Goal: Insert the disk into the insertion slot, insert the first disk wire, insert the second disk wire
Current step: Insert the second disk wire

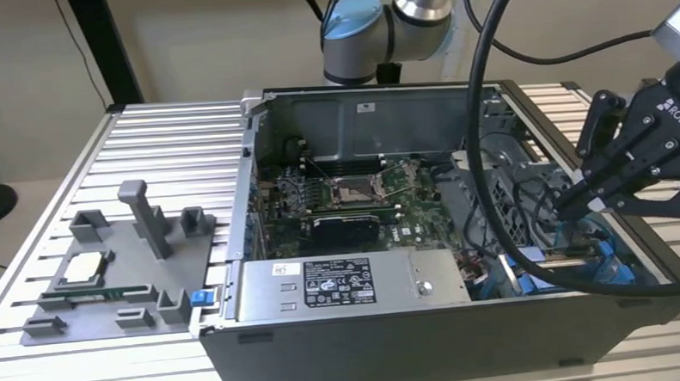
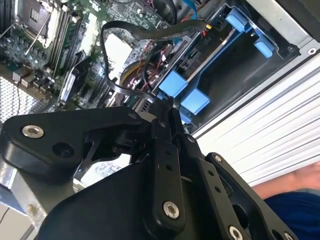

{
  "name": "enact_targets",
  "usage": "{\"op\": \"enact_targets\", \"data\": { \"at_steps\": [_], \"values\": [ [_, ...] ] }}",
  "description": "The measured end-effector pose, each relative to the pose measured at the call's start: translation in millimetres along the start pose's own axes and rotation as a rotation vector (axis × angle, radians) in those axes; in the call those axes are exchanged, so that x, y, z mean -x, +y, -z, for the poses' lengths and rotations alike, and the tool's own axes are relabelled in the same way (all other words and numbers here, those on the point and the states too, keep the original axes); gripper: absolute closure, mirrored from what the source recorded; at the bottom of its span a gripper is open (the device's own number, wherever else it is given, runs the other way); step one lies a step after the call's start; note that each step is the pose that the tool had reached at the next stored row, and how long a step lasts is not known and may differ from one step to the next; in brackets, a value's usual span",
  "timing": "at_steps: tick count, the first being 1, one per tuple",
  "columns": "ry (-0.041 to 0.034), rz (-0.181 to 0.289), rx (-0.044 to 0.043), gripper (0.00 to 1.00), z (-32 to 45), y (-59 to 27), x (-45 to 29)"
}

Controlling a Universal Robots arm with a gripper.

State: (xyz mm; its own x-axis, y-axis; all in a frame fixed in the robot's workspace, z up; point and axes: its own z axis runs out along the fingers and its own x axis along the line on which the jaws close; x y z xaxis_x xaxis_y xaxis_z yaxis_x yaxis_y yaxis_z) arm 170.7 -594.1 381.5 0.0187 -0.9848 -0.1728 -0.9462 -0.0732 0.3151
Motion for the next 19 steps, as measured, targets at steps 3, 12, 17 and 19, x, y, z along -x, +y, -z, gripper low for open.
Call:
{"op": "enact_targets", "data": {
  "at_steps": [3, 12, 17, 19],
  "values": [
    [-0.0004, 0.0, 0.0, 1.0, -4.1, -2.5, -1.4],
    [-0.0006, 0.003, -0.0152, 1.0, -11.2, -12.4, -3.7],
    [0.0014, 0.008, -0.035, 1.0, -14.2, -14.7, -4.3],
    [0.0027, 0.012, -0.0449, 1.0, -15.4, -15.2, -4.6]
  ]
}}
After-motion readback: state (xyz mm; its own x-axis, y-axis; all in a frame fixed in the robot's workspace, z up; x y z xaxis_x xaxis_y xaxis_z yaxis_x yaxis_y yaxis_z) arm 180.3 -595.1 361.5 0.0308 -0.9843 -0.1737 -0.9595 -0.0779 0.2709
